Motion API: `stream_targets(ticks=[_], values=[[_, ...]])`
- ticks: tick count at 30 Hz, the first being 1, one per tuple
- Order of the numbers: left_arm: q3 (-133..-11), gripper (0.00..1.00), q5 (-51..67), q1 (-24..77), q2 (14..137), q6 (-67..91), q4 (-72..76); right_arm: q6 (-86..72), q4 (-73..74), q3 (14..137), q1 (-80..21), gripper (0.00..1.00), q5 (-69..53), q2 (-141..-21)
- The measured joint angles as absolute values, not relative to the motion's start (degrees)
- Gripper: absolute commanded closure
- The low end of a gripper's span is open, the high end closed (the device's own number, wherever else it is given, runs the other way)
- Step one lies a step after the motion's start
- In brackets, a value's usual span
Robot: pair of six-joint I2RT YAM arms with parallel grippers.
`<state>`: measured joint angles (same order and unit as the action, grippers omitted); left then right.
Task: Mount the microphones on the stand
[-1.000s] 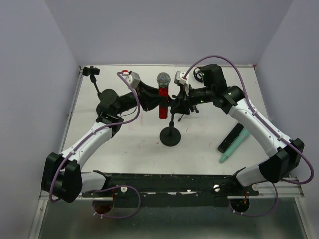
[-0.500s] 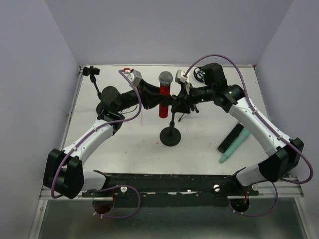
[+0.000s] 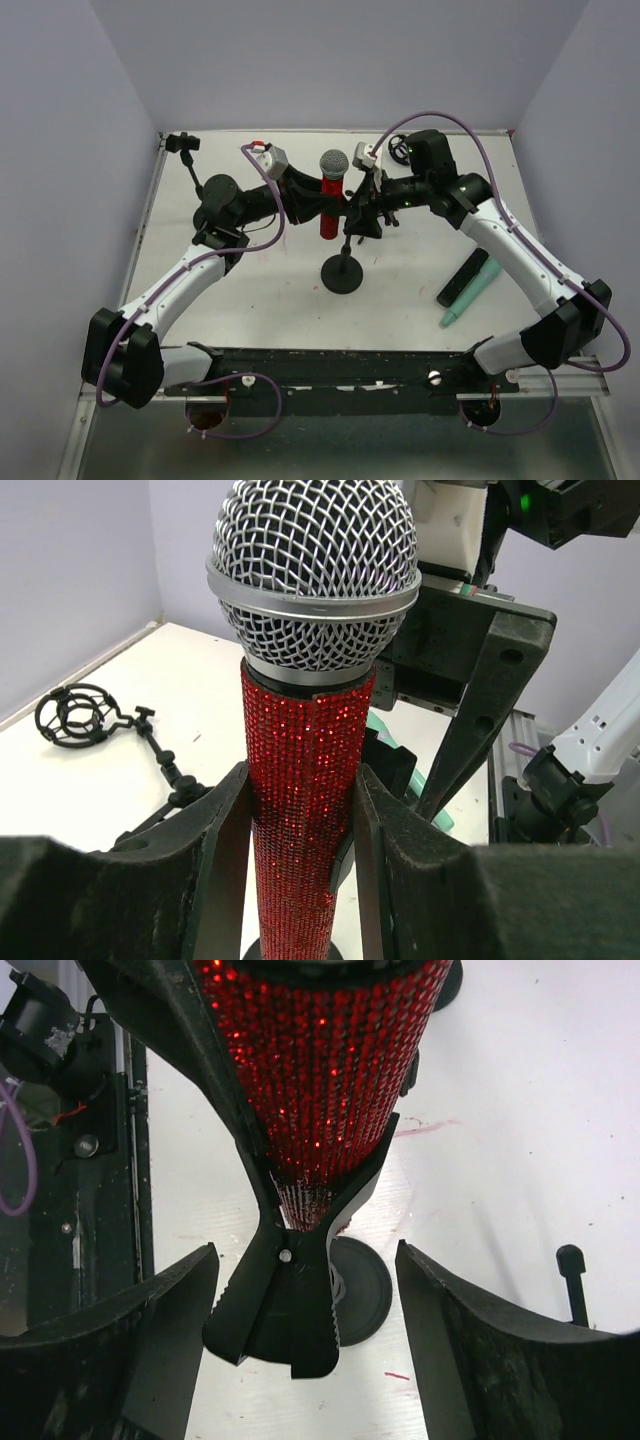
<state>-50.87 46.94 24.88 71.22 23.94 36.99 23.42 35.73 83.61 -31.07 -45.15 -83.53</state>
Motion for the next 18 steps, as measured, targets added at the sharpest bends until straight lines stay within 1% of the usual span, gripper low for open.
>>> stream_targets(ticks=[2, 3, 4, 6, 10, 11, 13, 18], values=[[-50.87, 1.00, 46.74, 24.88, 71.13, 23.75, 36.71, 23.55, 35.75, 83.33, -30.74, 0.23, -45.04, -82.85], [-50.87, 1.00, 46.72, 24.88, 71.11, 23.70, 36.64, 23.59, 35.75, 83.29, -30.61, 0.26, -45.04, -82.52], [-50.87, 1.00, 46.68, 24.88, 71.02, 23.59, 36.49, 23.62, 35.73, 83.29, -30.50, 0.32, -45.06, -82.17], [-50.87, 1.00, 46.57, 24.88, 70.87, 23.53, 36.18, 23.73, 35.70, 83.29, -30.28, 0.51, -45.06, -81.60], [-50.87, 1.00, 45.65, 24.82, 70.74, 23.27, 35.24, 24.32, 36.14, 83.31, -30.24, 0.77, -45.60, -81.41], [-50.87, 1.00, 45.65, 24.84, 70.74, 23.27, 35.20, 24.51, 36.12, 83.31, -30.24, 0.81, -45.71, -81.47], [-50.87, 1.00, 45.67, 24.91, 70.70, 23.40, 35.05, 25.15, 36.27, 83.59, -30.24, 0.87, -46.04, -81.80], [-50.87, 1.00, 45.69, 24.97, 70.72, 24.12, 35.16, 25.58, 37.01, 84.90, -30.24, 0.92, -47.24, -83.05]])
